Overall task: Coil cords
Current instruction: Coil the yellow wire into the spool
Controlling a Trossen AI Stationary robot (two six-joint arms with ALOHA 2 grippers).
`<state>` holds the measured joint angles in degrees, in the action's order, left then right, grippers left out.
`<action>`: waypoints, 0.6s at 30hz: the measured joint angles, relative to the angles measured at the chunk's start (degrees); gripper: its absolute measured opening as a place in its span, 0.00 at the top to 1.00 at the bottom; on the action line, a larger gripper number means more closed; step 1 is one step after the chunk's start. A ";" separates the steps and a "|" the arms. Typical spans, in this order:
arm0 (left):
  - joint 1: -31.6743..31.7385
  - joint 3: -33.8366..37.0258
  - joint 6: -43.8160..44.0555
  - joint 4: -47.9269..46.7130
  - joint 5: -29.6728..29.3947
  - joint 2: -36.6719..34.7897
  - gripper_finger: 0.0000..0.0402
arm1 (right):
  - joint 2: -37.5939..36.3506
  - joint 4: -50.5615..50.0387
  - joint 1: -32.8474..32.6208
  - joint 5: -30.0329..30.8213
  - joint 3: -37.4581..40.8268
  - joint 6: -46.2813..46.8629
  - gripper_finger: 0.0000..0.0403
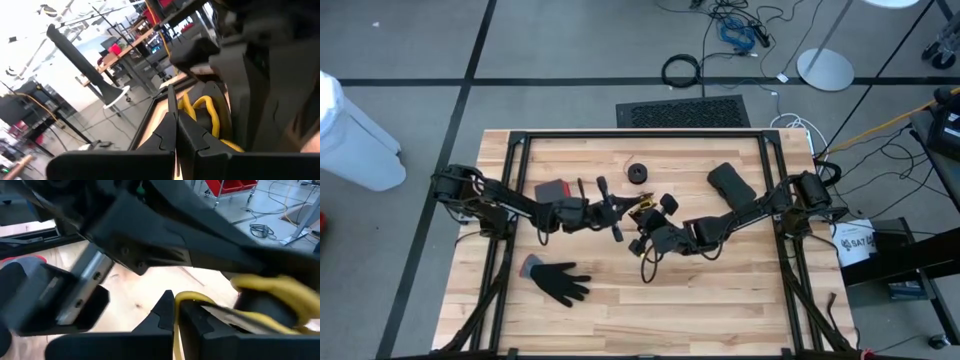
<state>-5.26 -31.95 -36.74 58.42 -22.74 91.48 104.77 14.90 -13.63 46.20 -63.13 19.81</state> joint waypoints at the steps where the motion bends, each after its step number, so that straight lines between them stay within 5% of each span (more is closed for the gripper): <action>1: 0.00 0.00 -0.98 -0.58 -0.11 0.00 1.00 | -0.02 0.02 -0.15 0.10 0.00 0.06 1.00; 9: -0.11 0.48 -4.56 -4.40 -0.45 0.15 1.00 | -2.40 -4.14 -0.99 0.71 -0.02 0.89 1.00; 18: -1.45 1.47 -4.16 -4.12 0.22 0.15 1.00 | -9.59 -26.46 -1.07 -6.76 -0.02 6.62 1.00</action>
<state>-6.71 -30.48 -40.90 54.30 -22.52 91.64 95.18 -11.56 -14.70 39.43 -63.16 26.43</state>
